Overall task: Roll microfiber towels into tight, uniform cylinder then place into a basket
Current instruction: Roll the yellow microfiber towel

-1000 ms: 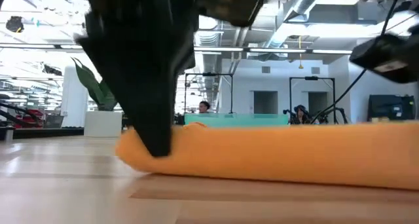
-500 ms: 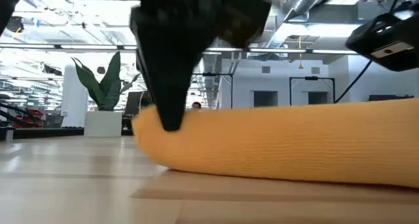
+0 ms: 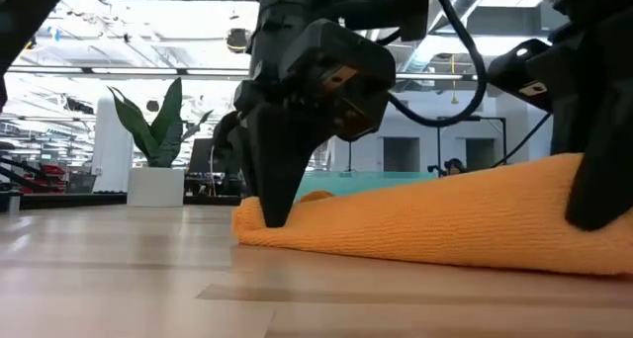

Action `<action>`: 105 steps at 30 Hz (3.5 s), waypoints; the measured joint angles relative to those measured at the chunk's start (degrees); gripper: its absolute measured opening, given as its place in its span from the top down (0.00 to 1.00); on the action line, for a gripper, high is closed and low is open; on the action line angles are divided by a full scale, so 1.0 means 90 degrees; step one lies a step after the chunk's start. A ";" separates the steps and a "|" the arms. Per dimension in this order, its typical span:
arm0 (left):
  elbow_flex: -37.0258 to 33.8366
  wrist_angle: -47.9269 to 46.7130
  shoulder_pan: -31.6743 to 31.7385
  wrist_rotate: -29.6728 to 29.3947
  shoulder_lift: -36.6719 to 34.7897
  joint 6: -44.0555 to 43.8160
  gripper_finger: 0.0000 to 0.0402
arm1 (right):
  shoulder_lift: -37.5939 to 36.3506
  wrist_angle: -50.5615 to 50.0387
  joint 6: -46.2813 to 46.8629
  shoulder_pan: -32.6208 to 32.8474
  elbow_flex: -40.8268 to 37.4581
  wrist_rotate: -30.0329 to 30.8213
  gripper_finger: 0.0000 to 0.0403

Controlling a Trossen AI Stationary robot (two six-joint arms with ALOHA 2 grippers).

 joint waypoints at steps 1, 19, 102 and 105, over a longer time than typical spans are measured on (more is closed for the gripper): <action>-0.0019 0.0019 0.0013 0.0036 -0.0003 0.0000 0.95 | -0.0005 -0.0011 0.0059 -0.0008 0.0000 -0.0020 0.88; -0.0185 0.0017 -0.0042 -0.0079 0.0006 0.0138 0.95 | -0.0019 -0.0336 -0.0497 0.0089 0.0000 -0.0024 0.76; 0.1160 -0.1510 -0.1156 -0.2317 0.0057 0.1807 0.69 | -0.0028 0.0156 0.0175 -0.0662 -0.0806 0.1096 0.82; 0.1175 -0.1394 -0.1450 -0.2468 0.0055 0.1796 0.70 | -0.0026 0.0158 0.0175 -0.0662 -0.0806 0.1098 0.82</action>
